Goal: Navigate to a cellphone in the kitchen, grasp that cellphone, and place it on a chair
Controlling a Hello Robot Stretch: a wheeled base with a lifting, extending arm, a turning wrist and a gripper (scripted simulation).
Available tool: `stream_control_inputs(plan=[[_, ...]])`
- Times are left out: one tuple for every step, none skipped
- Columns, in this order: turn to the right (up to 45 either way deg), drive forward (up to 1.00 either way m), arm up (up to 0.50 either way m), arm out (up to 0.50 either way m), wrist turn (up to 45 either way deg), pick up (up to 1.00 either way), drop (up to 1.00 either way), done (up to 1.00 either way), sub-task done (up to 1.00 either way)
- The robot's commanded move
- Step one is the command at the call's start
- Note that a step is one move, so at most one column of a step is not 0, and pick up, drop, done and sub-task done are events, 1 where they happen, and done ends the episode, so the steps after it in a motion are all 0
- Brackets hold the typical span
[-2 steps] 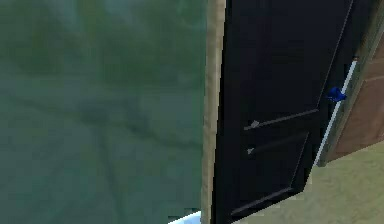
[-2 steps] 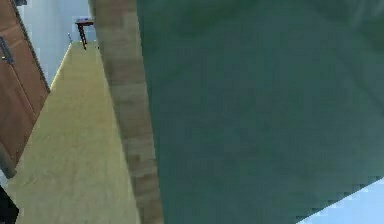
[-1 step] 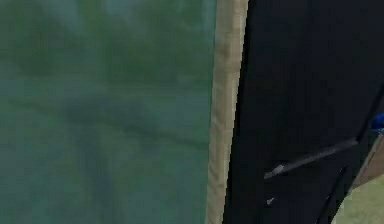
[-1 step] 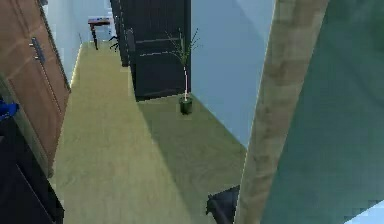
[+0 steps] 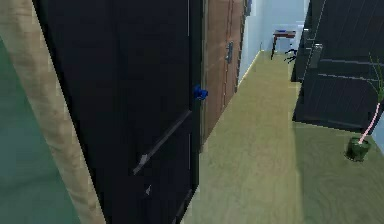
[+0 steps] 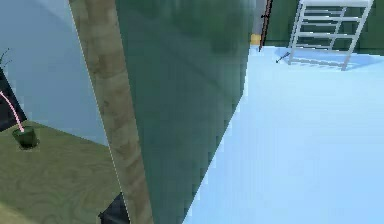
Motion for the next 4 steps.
stream_control_inputs(plan=[[18.0, 0.0, 0.0, 0.0, 0.0, 0.0, 0.0, 0.0, 0.0], [0.0, 1.0, 0.0, 0.0, 0.0, 0.0, 0.0, 0.0, 0.0], [3.0, 0.0, 0.0, 0.0, 0.0, 0.0, 0.0, 0.0, 0.0], [0.0, 0.3, 0.0, 0.0, 0.0, 0.0, 0.0, 0.0, 0.0]])
